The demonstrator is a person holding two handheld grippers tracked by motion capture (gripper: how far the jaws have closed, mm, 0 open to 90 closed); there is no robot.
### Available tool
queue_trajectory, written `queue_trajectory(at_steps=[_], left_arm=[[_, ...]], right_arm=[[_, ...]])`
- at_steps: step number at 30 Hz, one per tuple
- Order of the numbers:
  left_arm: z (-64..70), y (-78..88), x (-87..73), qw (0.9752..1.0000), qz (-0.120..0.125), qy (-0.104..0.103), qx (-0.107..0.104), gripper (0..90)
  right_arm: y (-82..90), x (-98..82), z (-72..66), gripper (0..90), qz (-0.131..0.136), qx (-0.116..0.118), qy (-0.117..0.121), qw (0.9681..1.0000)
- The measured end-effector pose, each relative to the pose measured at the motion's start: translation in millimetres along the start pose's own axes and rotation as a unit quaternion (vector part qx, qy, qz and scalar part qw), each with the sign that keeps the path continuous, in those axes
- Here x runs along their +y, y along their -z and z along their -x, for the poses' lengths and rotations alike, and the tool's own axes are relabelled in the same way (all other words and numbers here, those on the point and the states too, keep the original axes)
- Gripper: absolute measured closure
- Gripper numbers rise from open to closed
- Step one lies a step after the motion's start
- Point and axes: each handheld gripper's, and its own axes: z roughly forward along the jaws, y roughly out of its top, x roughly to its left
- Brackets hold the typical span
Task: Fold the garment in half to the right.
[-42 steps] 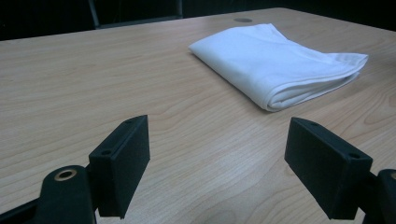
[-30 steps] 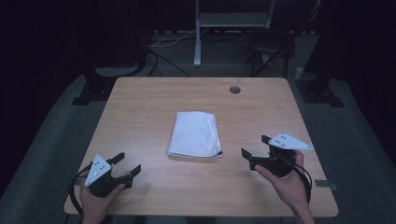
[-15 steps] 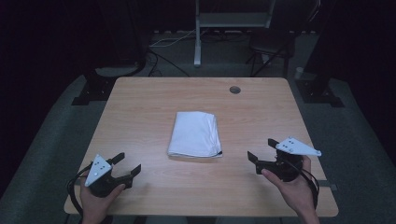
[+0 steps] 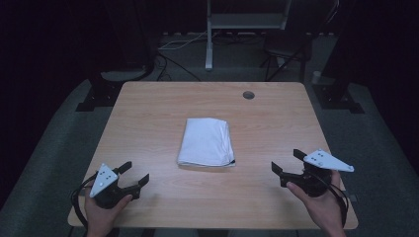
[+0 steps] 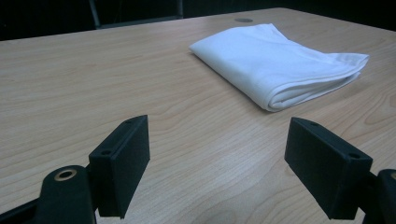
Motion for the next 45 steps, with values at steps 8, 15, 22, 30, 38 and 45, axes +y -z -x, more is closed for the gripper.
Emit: queue_trajectory(at_steps=[8, 15, 22, 30, 38, 45], left_arm=[[0.0, 0.0, 0.0, 1.0000, 0.000, -0.002, 0.000, 22.0], [-0.3, 0.1, 0.0, 1.0000, 0.001, 0.000, 0.000, 22.0], [-0.2, 0.1, -0.1, 1.0000, 0.001, 0.001, 0.000, 22.0], [-0.1, 0.2, -0.1, 1.0000, 0.001, 0.000, 0.001, 22.0], [0.0, 0.2, -0.1, 1.0000, 0.001, 0.000, 0.000, 22.0], [0.0, 0.0, 0.0, 1.0000, 0.001, 0.001, 0.000, 22.0]], right_arm=[[6.0, -7.3, 5.0, 12.9, 0.005, -0.008, -0.007, 0.9999], [10.0, -15.2, 11.9, 12.9, 0.007, -0.016, -0.015, 0.9997], [11.6, -25.3, 19.0, 12.9, 0.006, -0.030, -0.029, 0.9991], [8.2, -37.4, 25.1, 12.9, 0.007, -0.040, -0.041, 0.9983], [1.7, -50.7, 28.9, 12.9, 0.002, -0.048, -0.052, 0.9975], [-1.0, -56.1, 30.6, 12.9, 0.004, -0.049, -0.055, 0.9973]])
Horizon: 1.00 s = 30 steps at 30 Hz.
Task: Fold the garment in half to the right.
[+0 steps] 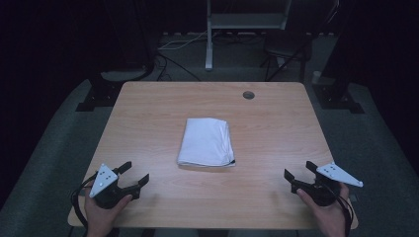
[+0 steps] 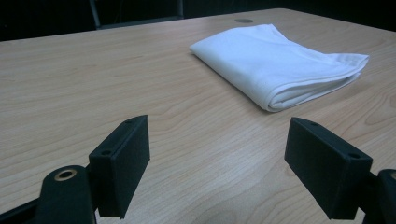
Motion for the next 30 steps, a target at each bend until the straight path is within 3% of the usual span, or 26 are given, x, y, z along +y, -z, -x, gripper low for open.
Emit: queue_trajectory(at_steps=[30], left_arm=[[-0.3, 0.3, -0.1, 1.0000, 0.002, 0.000, -0.001, 22.0]], right_arm=[[-3.9, -7.9, -2.4, 12.9, 0.006, -0.004, 0.006, 1.0000]])
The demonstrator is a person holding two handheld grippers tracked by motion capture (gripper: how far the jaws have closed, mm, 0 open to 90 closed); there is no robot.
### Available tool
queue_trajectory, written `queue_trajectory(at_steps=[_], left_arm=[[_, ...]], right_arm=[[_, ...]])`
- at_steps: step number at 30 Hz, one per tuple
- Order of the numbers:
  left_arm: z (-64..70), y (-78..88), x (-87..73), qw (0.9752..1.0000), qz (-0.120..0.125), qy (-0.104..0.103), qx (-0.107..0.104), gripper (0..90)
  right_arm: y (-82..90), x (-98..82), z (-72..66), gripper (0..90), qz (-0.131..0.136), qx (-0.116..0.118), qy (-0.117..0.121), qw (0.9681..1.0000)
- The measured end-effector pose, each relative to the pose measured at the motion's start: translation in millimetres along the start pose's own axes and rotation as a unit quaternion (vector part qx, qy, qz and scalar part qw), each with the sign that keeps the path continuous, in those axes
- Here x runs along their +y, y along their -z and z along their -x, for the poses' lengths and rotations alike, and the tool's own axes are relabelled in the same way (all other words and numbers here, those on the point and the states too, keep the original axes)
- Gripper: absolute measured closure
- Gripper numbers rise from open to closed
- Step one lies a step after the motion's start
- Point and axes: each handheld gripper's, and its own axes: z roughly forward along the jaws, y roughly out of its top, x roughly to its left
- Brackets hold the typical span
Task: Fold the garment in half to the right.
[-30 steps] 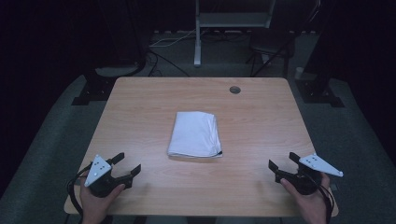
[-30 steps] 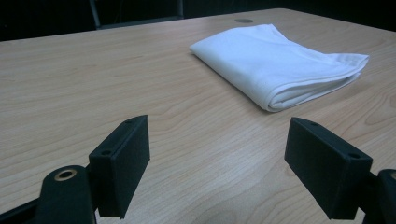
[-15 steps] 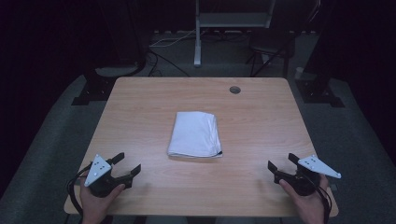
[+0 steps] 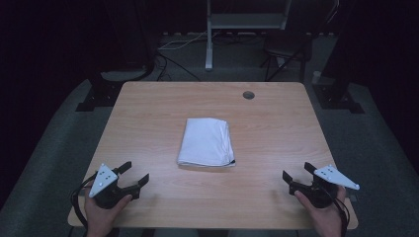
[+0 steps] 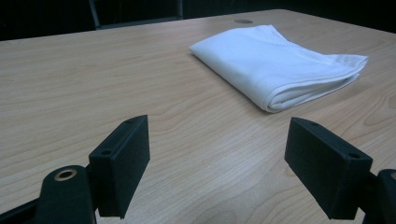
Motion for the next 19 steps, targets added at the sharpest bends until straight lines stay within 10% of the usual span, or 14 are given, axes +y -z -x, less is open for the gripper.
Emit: queue_trajectory(at_steps=[19], left_arm=[[-0.5, 1.0, -0.4, 1.0000, 0.004, 0.003, 0.001, 21.9]], right_arm=[[0.9, -0.5, -1.6, 12.9, 0.001, 0.001, 0.011, 0.9999]])
